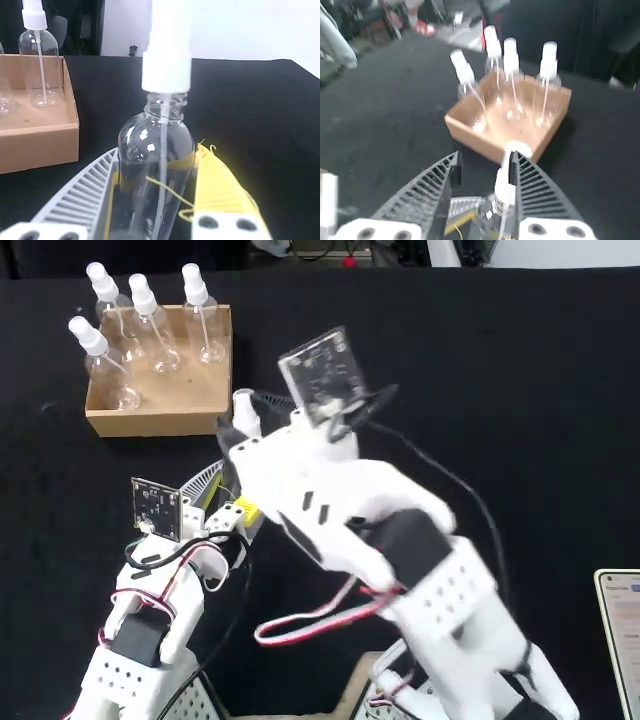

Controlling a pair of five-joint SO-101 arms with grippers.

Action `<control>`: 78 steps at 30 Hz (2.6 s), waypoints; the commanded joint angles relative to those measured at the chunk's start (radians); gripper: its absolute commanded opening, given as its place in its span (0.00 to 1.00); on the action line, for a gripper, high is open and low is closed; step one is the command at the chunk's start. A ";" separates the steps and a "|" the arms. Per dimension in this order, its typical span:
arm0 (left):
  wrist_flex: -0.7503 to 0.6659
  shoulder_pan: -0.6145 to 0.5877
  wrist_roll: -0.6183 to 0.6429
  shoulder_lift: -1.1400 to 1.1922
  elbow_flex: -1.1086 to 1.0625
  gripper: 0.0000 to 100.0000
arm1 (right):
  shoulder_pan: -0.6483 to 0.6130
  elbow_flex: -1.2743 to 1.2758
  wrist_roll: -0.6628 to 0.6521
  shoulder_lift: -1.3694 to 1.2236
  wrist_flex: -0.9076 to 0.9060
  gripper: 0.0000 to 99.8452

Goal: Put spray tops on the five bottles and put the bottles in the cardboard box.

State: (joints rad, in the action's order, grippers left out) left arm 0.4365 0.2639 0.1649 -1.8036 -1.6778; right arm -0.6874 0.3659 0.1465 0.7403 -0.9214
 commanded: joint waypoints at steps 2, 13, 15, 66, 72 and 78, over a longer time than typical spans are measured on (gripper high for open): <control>-0.021 -0.005 0.011 -0.011 -0.021 0.07 | 0.080 -0.102 -0.011 0.045 0.002 0.09; -0.021 -0.004 0.011 -0.011 -0.021 0.07 | 0.193 0.104 -0.009 -0.051 0.402 0.01; -0.021 -0.004 0.011 -0.011 -0.021 0.07 | 0.170 0.099 -0.009 -0.085 0.400 0.01; -0.029 -0.005 0.011 -0.015 -0.021 0.07 | 0.422 0.101 -0.190 0.325 -0.023 0.01; -0.023 -0.008 0.011 -0.015 -0.021 0.07 | 0.522 0.358 -0.199 0.418 -0.015 0.01; -0.133 -0.081 0.011 -0.017 -0.021 0.07 | 0.548 0.665 -0.192 0.437 0.256 0.01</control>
State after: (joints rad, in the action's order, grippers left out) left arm 0.4104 0.2332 0.1665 -1.8021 -1.6778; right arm -0.1565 0.9045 -0.0437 1.1546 -0.8293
